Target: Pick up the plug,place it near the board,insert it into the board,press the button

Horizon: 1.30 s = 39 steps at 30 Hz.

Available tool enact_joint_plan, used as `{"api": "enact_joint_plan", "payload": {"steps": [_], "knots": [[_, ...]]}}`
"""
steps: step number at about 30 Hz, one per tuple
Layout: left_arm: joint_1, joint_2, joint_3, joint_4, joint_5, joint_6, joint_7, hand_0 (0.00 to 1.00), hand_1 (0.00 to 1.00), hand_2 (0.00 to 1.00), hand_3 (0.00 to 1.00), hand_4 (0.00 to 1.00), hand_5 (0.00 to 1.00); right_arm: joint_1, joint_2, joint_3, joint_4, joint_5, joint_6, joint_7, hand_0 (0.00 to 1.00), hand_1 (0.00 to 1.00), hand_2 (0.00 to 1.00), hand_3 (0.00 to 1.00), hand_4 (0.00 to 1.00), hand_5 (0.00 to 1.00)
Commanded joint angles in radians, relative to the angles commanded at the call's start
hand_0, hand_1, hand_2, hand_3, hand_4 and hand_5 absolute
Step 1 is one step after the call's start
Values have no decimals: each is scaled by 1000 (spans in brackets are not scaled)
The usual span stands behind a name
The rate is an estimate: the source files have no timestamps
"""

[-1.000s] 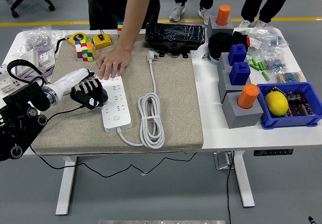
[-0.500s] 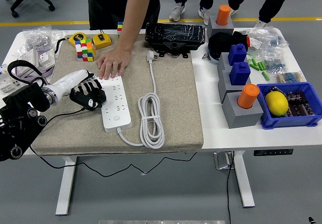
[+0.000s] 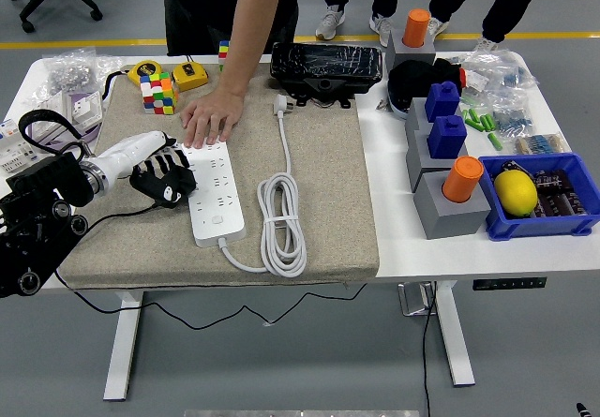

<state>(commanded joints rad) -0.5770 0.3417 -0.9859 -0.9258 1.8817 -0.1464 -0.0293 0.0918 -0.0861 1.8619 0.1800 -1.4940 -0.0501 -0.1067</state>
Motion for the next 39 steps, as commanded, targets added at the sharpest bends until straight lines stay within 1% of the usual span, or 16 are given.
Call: {"api": "enact_joint_plan", "payload": {"steps": [13,20,31,32,37,38,39], "knots": [[-8,-1,4,-1,10,7,-1,361,519,475,553,636,2,3,0,4,0,3,1,1,812,725,716,762,998,998],[-10,-1,5,1,13,1,0,366,523,484,555,655,2,4,-2,3,0,6,0,1,814,724,715,762,998,998],[-12,-1,6,8,17,0,-1,371,531,497,559,652,2,5,-3,8,0,8,4,-1,815,725,715,763,998,998],[-12,-1,5,8,17,0,-1,392,550,553,563,660,2,5,-3,10,0,7,5,-2,818,726,716,763,998,998],[-11,0,4,9,13,-2,-2,392,550,553,563,660,2,5,-3,12,0,6,6,-2,818,726,716,763,998,998],[-11,0,4,10,12,-2,-3,520,702,642,602,669,2,5,-3,11,0,6,7,-3,821,727,716,763,998,998],[-11,0,3,10,11,-3,-3,520,702,642,602,669,2,4,-4,11,0,6,7,-3,821,727,716,763,998,998]]}}
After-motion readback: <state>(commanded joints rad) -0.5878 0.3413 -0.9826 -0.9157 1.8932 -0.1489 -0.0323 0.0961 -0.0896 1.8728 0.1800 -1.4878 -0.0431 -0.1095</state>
